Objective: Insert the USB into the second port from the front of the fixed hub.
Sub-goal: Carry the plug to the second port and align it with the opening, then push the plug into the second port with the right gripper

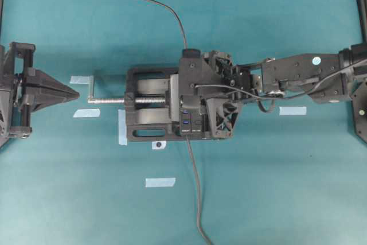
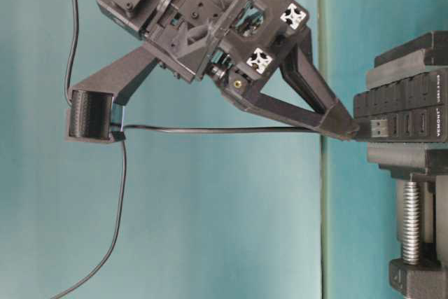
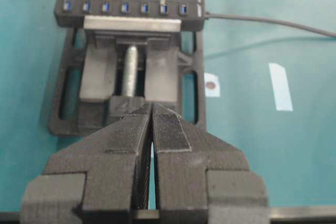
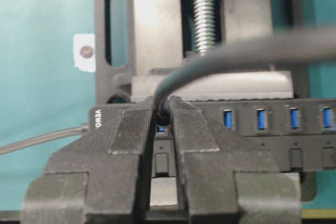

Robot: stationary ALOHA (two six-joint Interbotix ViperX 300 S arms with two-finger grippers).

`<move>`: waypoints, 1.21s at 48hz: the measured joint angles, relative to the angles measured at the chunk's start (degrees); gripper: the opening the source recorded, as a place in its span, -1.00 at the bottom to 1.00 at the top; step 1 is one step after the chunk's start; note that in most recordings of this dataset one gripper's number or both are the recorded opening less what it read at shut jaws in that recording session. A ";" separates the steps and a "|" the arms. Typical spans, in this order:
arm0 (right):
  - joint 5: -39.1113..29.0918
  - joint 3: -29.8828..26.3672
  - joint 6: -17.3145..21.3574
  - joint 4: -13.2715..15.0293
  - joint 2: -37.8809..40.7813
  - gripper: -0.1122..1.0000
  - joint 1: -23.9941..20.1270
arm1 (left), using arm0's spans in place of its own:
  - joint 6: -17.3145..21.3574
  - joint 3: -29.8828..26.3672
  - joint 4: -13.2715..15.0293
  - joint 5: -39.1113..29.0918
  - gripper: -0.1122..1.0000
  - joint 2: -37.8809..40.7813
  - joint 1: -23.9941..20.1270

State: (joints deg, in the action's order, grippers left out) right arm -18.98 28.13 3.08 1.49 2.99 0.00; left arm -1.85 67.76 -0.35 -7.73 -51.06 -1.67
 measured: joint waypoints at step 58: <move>1.76 0.88 1.05 -0.44 1.32 -0.64 0.09 | 0.00 0.00 0.00 0.00 -0.80 0.00 0.00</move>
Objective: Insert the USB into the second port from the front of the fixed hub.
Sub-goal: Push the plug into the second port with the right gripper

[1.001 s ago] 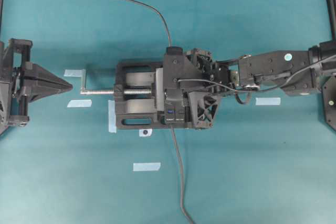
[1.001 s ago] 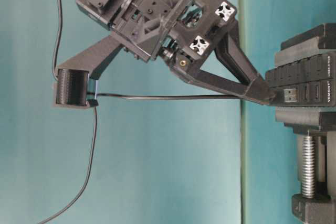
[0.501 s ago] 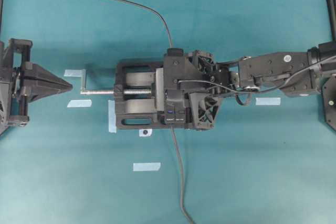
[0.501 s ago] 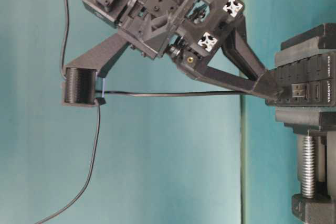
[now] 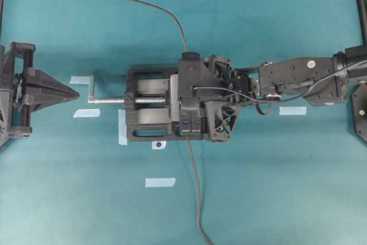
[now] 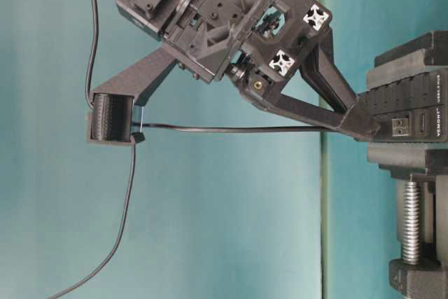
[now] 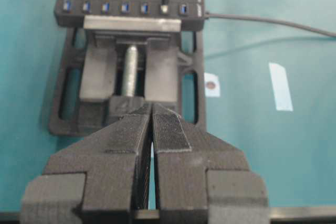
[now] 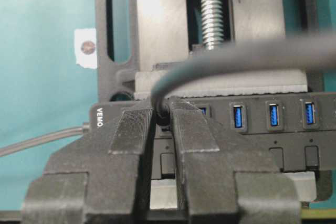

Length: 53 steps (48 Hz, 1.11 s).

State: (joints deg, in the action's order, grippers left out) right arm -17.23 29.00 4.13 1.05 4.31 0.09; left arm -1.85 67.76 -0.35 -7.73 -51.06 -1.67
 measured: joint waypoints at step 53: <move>-5.10 -0.79 -0.09 0.26 -0.18 -0.64 0.00 | 0.00 0.26 0.00 0.00 -0.80 -0.09 0.00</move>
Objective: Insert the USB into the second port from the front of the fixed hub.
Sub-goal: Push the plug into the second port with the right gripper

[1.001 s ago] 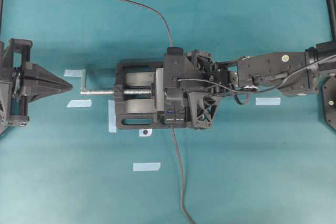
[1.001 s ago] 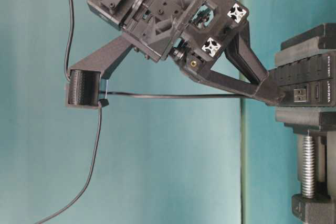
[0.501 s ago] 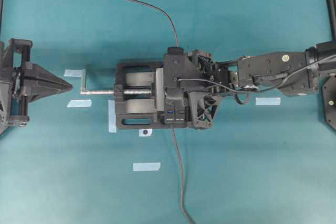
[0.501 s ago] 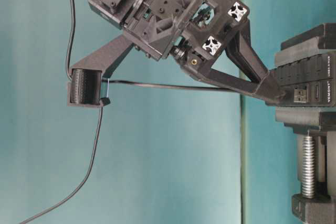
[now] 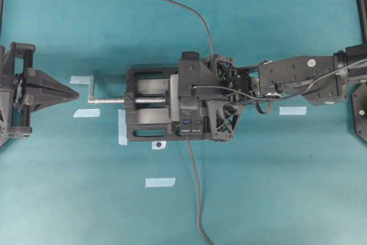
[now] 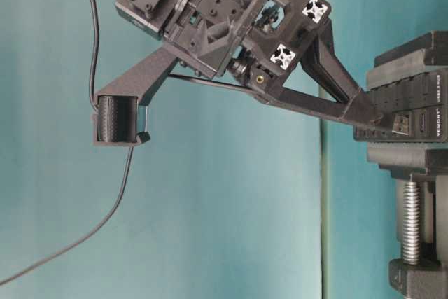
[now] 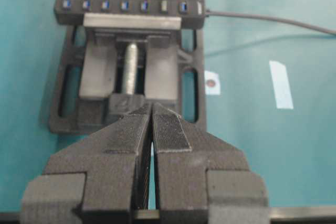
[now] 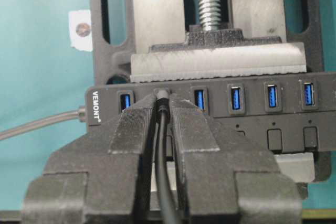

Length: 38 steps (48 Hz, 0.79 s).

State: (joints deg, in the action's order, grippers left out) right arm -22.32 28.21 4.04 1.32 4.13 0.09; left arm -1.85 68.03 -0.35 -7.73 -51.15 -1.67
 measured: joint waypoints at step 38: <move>-0.62 -1.76 0.00 0.09 1.41 -0.64 -0.09 | 0.00 0.09 0.00 0.00 -0.80 0.09 0.00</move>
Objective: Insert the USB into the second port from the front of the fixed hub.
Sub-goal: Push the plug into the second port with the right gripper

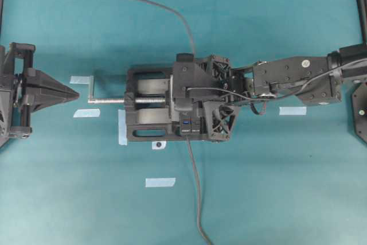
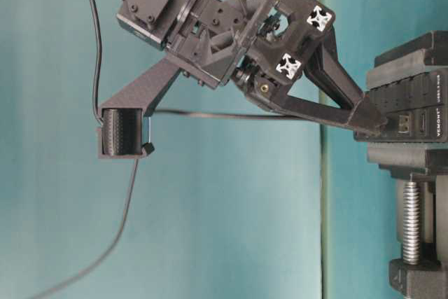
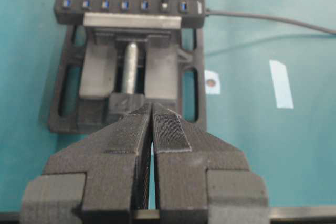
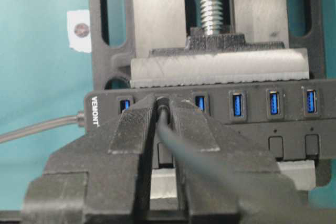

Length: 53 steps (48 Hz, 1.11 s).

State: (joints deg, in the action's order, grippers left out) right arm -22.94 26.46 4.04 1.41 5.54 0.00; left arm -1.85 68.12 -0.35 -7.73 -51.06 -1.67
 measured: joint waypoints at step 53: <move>0.00 0.97 0.00 -0.18 0.97 -0.64 0.00 | -0.44 0.09 0.00 0.09 -0.80 0.00 0.09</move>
State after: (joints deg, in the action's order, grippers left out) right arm -22.94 27.42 4.04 1.23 6.50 0.00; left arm -2.29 68.20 -0.35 -7.65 -51.06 -1.58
